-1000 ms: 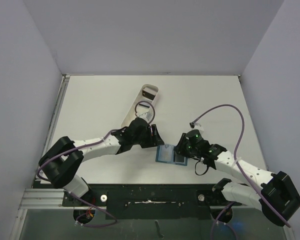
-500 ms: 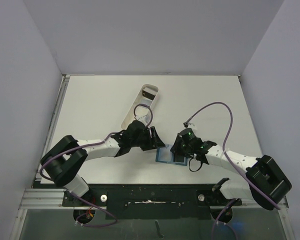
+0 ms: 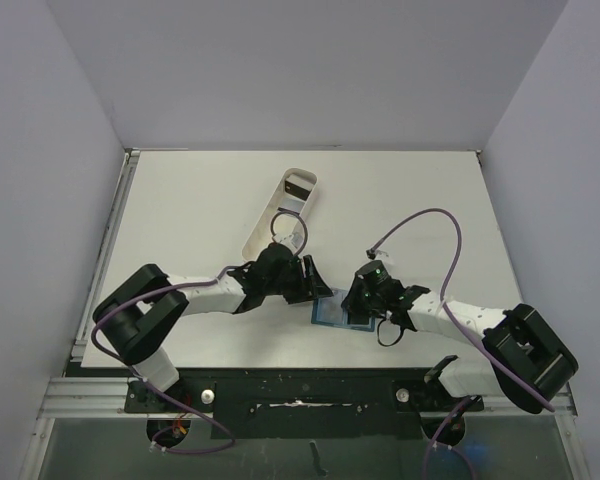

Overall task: Put the credit cards into the card holder
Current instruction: Turn over the card slot in the card holder.

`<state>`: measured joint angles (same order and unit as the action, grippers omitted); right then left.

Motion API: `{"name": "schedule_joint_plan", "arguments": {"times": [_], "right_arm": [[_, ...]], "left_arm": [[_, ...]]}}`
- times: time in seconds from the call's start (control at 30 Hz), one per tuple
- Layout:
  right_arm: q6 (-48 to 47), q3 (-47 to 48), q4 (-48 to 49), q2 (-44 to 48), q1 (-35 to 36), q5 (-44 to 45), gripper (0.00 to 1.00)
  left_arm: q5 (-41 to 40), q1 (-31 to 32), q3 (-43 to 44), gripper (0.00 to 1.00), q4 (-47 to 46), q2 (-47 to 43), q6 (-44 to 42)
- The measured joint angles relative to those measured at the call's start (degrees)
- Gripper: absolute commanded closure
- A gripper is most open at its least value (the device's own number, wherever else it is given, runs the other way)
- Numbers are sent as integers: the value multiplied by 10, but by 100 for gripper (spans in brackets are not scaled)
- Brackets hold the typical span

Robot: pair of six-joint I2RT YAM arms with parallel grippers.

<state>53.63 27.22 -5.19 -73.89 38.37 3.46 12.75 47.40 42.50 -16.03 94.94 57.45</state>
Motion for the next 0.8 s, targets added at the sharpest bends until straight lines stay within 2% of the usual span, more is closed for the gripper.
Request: {"name": "schedule_joint_plan", "arguments": {"times": [0.57, 0.8], "right_arm": [[7, -11, 15, 6, 0, 0, 87], [8, -15, 19, 9, 0, 0, 87]], "left_arm": [[18, 0, 0, 49, -41, 38, 19], [28, 0, 0, 58, -55, 44, 28]]}}
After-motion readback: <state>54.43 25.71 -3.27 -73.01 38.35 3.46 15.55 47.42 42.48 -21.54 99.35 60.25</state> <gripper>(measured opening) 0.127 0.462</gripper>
